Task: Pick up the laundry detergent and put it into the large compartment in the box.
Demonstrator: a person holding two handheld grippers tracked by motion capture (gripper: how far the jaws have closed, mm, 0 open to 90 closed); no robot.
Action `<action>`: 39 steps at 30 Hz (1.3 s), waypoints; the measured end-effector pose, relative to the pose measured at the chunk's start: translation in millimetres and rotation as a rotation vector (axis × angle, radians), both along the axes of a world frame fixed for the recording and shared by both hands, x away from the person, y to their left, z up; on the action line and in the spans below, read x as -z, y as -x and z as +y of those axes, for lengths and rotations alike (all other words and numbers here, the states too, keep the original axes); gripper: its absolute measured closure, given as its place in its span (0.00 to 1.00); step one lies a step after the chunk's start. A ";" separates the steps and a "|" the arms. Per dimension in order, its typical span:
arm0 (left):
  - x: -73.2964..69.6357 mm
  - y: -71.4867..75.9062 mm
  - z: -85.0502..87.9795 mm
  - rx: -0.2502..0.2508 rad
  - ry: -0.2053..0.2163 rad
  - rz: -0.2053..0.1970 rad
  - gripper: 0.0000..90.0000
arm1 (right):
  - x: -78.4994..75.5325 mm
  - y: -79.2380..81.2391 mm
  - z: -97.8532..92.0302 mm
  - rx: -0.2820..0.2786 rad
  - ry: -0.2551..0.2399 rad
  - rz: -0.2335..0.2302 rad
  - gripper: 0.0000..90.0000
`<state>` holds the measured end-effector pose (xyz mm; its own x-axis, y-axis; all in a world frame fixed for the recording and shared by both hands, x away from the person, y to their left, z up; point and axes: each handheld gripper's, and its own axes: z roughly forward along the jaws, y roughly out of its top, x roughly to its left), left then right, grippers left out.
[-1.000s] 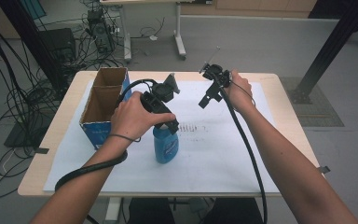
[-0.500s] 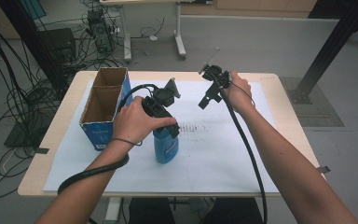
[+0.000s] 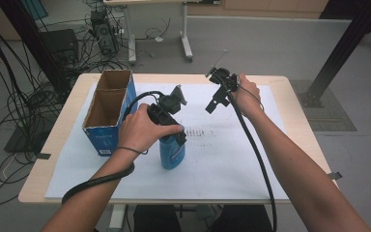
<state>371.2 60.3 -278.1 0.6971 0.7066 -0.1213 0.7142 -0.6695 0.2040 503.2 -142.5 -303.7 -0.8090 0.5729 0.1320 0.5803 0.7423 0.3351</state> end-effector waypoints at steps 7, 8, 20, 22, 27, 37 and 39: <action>4.3 0.6 -0.9 0.003 -0.009 0.001 0.11 | 0.1 0.2 -0.2 -0.002 0.001 0.001 0.08; 4.8 0.7 -1.0 0.003 -0.008 0.001 0.11 | 0.0 0.2 -0.3 -0.002 0.000 0.001 0.08; 7.9 1.1 -0.7 -0.002 -0.003 0.005 0.11 | -0.3 0.8 -0.3 -0.004 0.003 -0.003 0.08; 8.0 1.2 -0.9 -0.002 -0.003 0.006 0.11 | -0.5 0.8 -0.5 -0.002 0.002 -0.004 0.08; 8.8 1.4 -0.8 -0.004 0.000 0.006 0.11 | -0.2 0.7 -1.4 0.000 0.000 -0.003 0.08; 8.1 1.9 -1.0 -0.006 0.000 0.004 0.11 | -0.9 1.2 -0.7 0.000 0.002 -0.005 0.08; 7.9 2.0 -1.0 -0.006 0.001 0.003 0.11 | -0.8 1.1 -0.6 -0.002 0.001 -0.006 0.08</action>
